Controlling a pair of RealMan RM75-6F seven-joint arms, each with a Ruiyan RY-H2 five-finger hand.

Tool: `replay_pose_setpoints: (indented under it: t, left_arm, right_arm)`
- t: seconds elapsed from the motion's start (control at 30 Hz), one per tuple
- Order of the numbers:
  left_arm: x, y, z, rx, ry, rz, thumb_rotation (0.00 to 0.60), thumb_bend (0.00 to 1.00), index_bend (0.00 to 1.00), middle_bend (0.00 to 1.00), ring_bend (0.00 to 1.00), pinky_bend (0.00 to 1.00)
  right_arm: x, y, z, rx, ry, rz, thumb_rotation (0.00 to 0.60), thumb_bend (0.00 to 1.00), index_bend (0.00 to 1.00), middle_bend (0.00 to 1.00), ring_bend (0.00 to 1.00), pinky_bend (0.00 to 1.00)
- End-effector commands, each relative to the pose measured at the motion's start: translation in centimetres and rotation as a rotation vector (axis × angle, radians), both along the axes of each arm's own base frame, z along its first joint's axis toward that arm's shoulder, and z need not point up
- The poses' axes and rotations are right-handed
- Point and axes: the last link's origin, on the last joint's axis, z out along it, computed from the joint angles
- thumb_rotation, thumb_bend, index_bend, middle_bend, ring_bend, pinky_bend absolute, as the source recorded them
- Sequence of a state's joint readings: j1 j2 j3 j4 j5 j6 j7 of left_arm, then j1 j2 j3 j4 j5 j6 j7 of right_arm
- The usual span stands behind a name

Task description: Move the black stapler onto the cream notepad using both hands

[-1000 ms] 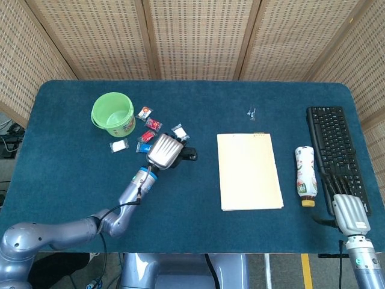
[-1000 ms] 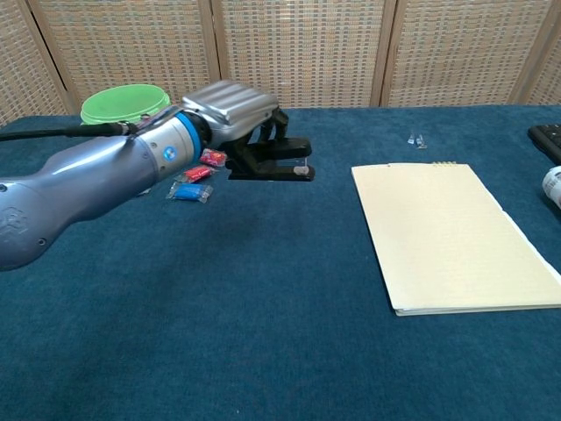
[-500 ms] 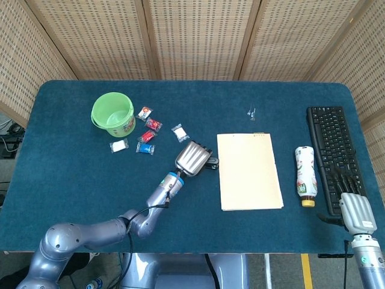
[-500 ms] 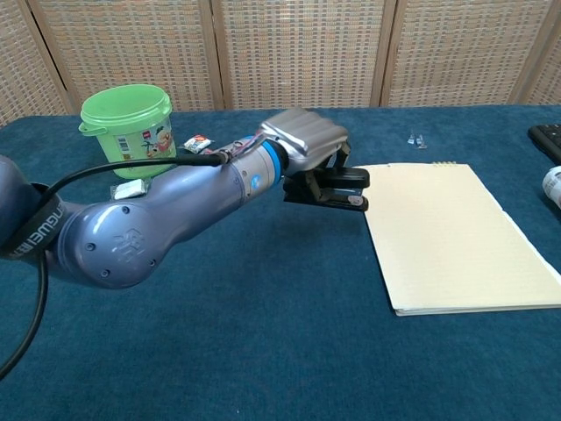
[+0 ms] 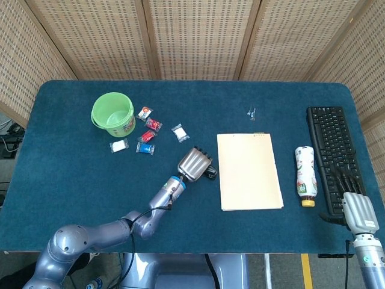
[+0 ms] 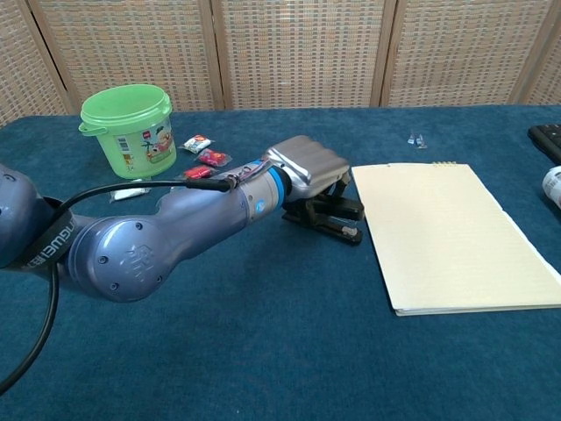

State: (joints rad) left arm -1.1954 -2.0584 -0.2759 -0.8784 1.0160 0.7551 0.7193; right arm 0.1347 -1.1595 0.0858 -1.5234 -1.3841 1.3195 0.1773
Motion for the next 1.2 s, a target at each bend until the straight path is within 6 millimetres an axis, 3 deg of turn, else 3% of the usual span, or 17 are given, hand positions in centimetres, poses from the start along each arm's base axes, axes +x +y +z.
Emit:
replay_pose_setpoints:
  t: [0.03,0.23,0.47,0.63,0.77,0.83,1.2]
  left_arm:
    - [-0.3,0.0,0.1,-0.015,-0.014,0.022,0.6,0.34,0.4,0.21,0.21,0.24]
    - [-0.4,0.1,1.0,-0.012,-0.034,0.03,0.6,0.29,0.18,0.02,0.04,0.1]
    - [-0.7,0.1,2.3,-0.005,-0.071,0.044,0.6,0.27,0.08,0.0,0.0,0.01]
    - [-1.5,0.4,4.4,0.026,-0.113,0.06,0.6,0.18,0.0,0.0,0.0,0.0]
    - [-2.8,0.7,7.1,0.057,-0.157,0.095,0.6,0.17,0.0,0.0,0.0,0.0]
    - [-5.5,1.0,10.6,0.11,-0.204,0.159,0.6,0.17,0.0,0.0,0.0,0.0]
    - [-13.4,-1.7,20.0,0.233,-0.27,0.255,0.6,0.16,0.0,0.0,0.0,0.0]
  right_arm:
    - [0.0,0.0,0.2,-0.003,-0.005,-0.002,0.6,0.06,0.09,0.0,0.0,0.06]
    - [-0.1,0.0,0.4,-0.012,-0.004,-0.002,0.6,0.06,0.09,0.0,0.0,0.06]
    - [0.0,0.1,0.5,-0.016,-0.003,0.002,0.6,0.06,0.09,0.0,0.0,0.06]
    - [0.2,0.1,0.6,-0.022,-0.003,0.01,0.6,0.06,0.08,0.0,0.0,0.06]
    - [0.4,0.2,0.6,-0.023,-0.002,0.021,0.6,0.06,0.08,0.0,0.0,0.06]
    - [0.9,0.4,0.5,-0.02,0.001,0.039,0.6,0.06,0.08,0.0,0.0,0.06]
    - [2.1,1.0,0.1,-0.013,0.022,0.08,0.6,0.06,0.08,0.0,0.0,0.06]
